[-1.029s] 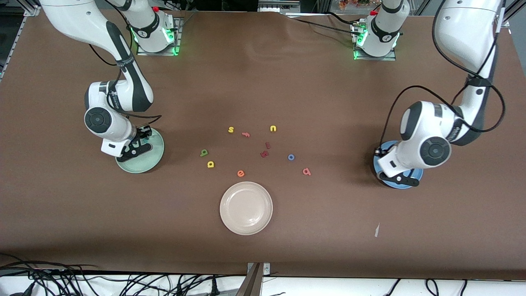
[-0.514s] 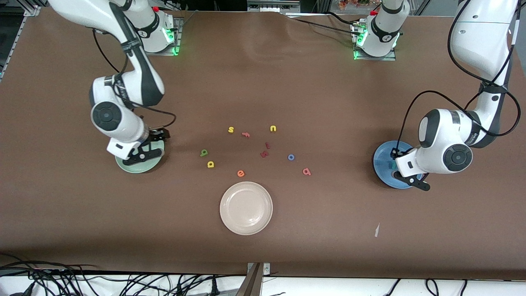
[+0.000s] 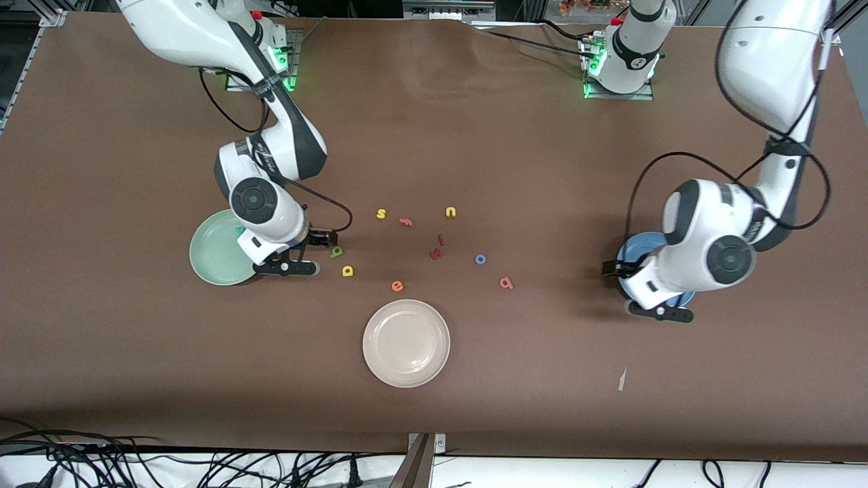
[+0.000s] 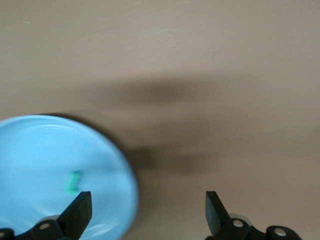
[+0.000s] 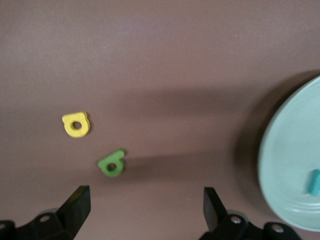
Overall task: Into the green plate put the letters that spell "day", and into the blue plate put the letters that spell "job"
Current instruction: 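Grasp the pink b with the left gripper while the right gripper grasps green b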
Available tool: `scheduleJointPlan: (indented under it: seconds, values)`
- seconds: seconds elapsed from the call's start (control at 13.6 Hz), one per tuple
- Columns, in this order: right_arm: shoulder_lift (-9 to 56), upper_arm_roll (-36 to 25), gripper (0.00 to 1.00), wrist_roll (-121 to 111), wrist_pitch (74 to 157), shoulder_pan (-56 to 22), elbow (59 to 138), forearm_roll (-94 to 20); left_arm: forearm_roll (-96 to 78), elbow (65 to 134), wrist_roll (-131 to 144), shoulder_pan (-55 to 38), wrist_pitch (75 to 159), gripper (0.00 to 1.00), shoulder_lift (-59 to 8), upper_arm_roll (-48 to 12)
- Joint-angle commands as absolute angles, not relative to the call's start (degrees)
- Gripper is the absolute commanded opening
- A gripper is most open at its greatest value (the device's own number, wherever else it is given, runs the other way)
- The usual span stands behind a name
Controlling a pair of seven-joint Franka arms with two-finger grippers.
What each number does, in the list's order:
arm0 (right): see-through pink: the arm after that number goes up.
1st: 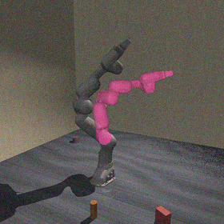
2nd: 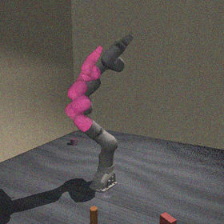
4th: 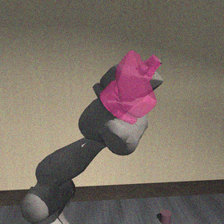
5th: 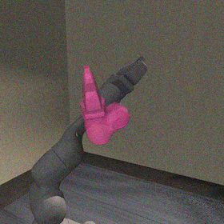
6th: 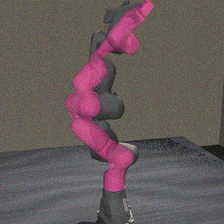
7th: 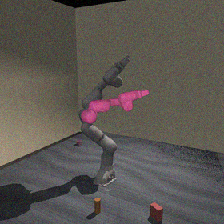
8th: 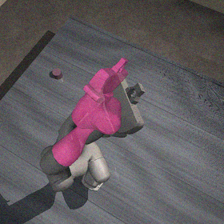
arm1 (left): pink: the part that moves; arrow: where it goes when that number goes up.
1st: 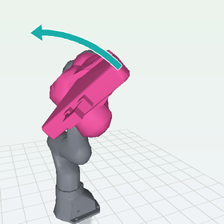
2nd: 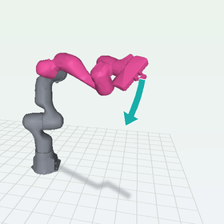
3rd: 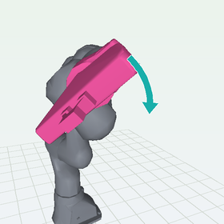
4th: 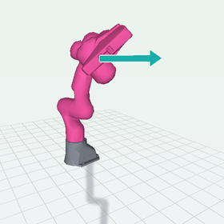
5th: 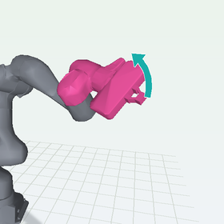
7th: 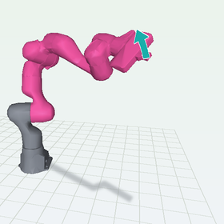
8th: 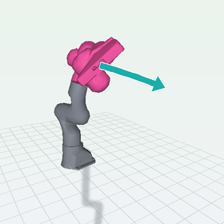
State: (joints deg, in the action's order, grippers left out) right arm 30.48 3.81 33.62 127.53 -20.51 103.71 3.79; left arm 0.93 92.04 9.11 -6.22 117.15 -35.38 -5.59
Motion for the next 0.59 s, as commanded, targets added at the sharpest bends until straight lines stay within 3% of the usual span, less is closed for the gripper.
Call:
scheduleJointPlan:
  seconds: [0.0, 0.15, 0.37, 0.51]
  values:
    - [33.39, 3.87, 1.00, 44.17, 130.24, -21.62, 101.78, 3.08, -0.96, 84.21, 20.00, -11.84, 116.45, 1.00, -42.00, -5.01]
    - [34.27, 3.87, 0.99, 52.43, 132.35, -22.58, 101.78, 3.08, -1.84, 80.97, 26.69, -14.84, 116.72, 1.00, -44.28, -5.01]
    - [35.24, 3.87, 0.75, 55.55, 133.33, -22.94, 101.78, 3.08, -1.85, 77.17, 35.57, -19.06, 118.64, 1.00, -47.89, -5.01]
    - [35.59, 3.87, 0.70, 56.16, 134.38, -22.94, 101.87, 3.08, -1.76, 77.17, 40.76, -20.91, 123.03, 1.00, -49.65, -5.01]
